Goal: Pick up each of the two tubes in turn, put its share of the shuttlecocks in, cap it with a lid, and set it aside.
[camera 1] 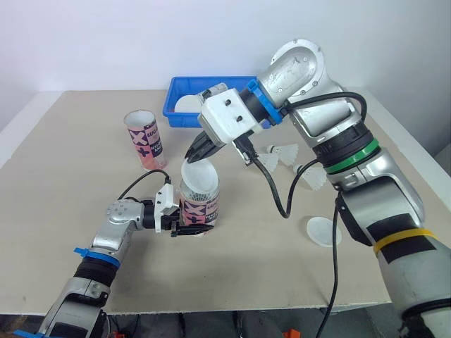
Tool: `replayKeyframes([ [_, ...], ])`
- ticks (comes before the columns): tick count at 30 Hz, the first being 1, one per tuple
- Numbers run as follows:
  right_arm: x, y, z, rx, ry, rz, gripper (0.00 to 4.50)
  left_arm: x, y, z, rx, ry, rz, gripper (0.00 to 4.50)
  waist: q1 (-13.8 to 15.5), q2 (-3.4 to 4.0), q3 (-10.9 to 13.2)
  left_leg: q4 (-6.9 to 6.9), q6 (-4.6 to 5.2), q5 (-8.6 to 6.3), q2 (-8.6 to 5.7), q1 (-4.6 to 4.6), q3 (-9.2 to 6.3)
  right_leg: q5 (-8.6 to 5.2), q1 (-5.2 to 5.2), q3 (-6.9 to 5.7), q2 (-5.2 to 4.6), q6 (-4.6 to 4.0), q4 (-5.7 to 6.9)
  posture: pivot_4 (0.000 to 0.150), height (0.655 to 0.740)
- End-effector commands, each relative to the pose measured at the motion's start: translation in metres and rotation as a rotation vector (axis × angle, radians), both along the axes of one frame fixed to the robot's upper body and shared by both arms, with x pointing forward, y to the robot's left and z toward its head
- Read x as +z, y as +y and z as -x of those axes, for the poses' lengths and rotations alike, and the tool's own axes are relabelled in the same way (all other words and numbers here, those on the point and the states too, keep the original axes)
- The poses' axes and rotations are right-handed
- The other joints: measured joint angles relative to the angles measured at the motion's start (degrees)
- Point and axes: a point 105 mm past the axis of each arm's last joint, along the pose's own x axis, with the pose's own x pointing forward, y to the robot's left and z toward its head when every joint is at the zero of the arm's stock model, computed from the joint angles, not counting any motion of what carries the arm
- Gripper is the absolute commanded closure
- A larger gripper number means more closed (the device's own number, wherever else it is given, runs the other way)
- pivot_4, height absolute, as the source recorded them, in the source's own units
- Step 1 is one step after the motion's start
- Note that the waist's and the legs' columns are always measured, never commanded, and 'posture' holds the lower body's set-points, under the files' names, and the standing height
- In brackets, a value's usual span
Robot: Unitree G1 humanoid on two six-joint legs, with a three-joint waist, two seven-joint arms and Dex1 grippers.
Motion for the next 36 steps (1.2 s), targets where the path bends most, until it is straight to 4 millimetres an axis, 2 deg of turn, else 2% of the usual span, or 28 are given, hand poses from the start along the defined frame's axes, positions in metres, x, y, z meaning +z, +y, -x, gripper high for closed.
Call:
replayKeyframes([
  [1, 0.008, -0.003, 0.006, 0.043, -0.072, 0.043, 4.44, -0.039, 0.014, 0.004, 0.066, 0.161, -0.099, 1.74, 0.0, 0.0, 0.0, 0.0, 0.0, 0.0, 0.0, 0.0, 0.0, 0.0, 0.0, 0.0, 0.0, 0.0, 0.0, 0.15, 0.7079],
  [11, -0.006, -0.009, 0.004, 0.06, -0.121, 0.13, 4.44, -0.037, 0.01, 0.002, 0.071, 0.151, -0.082, 1.74, 0.2, -0.01, 0.0, 0.0, 0.0, 0.0, -0.06, 0.0, 0.01, -0.01, 0.04, -0.01, -0.11, 0.01, -0.02, 0.15, 0.7079],
  [18, -0.023, -0.014, 0.003, 0.097, -0.167, 0.204, 4.44, -0.037, 0.013, 0.002, 0.087, 0.148, -0.077, 1.74, 0.4, -0.01, 0.0, 0.0, -0.02, -0.01, -0.17, -0.01, 0.02, -0.07, 0.07, -0.03, -0.27, 0.09, -0.1, 0.15, 0.7079],
  [23, -0.038, -0.006, -0.004, 0.11, -0.22, 0.226, 4.44, -0.037, 0.014, 0.002, 0.095, 0.147, -0.074, 1.74, 0.5, -0.03, 0.0, 0.0, -0.05, -0.03, -0.17, 0.0, 0.02, -0.13, 0.09, -0.06, -0.27, 0.08, -0.11, 0.15, 0.7079],
  [24, -0.04, -0.005, -0.004, 0.11, -0.223, 0.228, 3.84, -0.037, 0.015, 0.002, 0.097, 0.146, -0.073, 1.74, 0.5, -0.05, 0.0, -0.01, -0.05, -0.03, -0.16, 0.0, 0.0, -0.13, 0.1, -0.08, -0.27, 0.08, -0.11, 0.15, 0.7079],
  [25, -0.041, -0.005, -0.004, 0.113, -0.224, 0.229, 3.54, -0.037, 0.015, 0.002, 0.098, 0.146, -0.073, 1.74, 0.5, -0.08, 0.0, -0.01, -0.05, -0.03, -0.16, 0.0, 0.0, -0.13, 0.1, -0.08, -0.27, 0.08, -0.11, 0.15, 0.7079],
  [28, -0.043, -0.003, -0.004, 0.116, -0.222, 0.216, 2.26, -0.036, 0.015, 0.002, 0.101, 0.145, -0.071, 1.74, 0.4, -0.16, -0.1, -0.01, -0.05, -0.03, -0.15, 0.04, -0.01, -0.12, 0.13, -0.09, -0.27, 0.06, -0.1, 0.15, 0.7079],
  [29, -0.042, 0.0, -0.002, 0.122, -0.201, 0.2, 2.01, -0.036, 0.015, 0.002, 0.103, 0.145, -0.069, 1.74, 0.4, -0.16, -0.1, -0.01, -0.05, -0.03, -0.15, 0.09, -0.01, -0.11, 0.15, -0.09, -0.27, 0.05, -0.1, 0.15, 0.7079],
  [30, -0.038, 0.004, -0.002, 0.102, -0.174, 0.171, 1.57, -0.036, 0.015, 0.002, 0.104, 0.144, -0.069, 1.74, 0.3, -0.16, -0.1, -0.01, -0.05, -0.03, -0.15, 0.12, -0.01, -0.11, 0.15, -0.09, -0.27, 0.04, -0.1, 0.15, 0.7079],
  [33, -0.012, 0.011, -0.001, 0.07, -0.095, 0.061, 1.57, -0.036, 0.015, 0.002, 0.106, 0.143, -0.067, 1.74, 0.2, -0.17, -0.1, -0.01, -0.05, -0.03, -0.13, 0.18, -0.06, -0.06, 0.15, -0.13, -0.27, -0.03, -0.09, 0.15, 0.7079],
  [36, 0.012, 0.002, 0.002, 0.041, 0.004, -0.007, 1.57, -0.036, 0.015, 0.002, 0.107, 0.142, -0.064, 1.74, 0.2, -0.2, -0.1, -0.01, -0.05, -0.03, -0.12, 0.13, -0.14, -0.02, 0.14, -0.21, -0.27, -0.1, -0.08, 0.15, 0.7079],
])
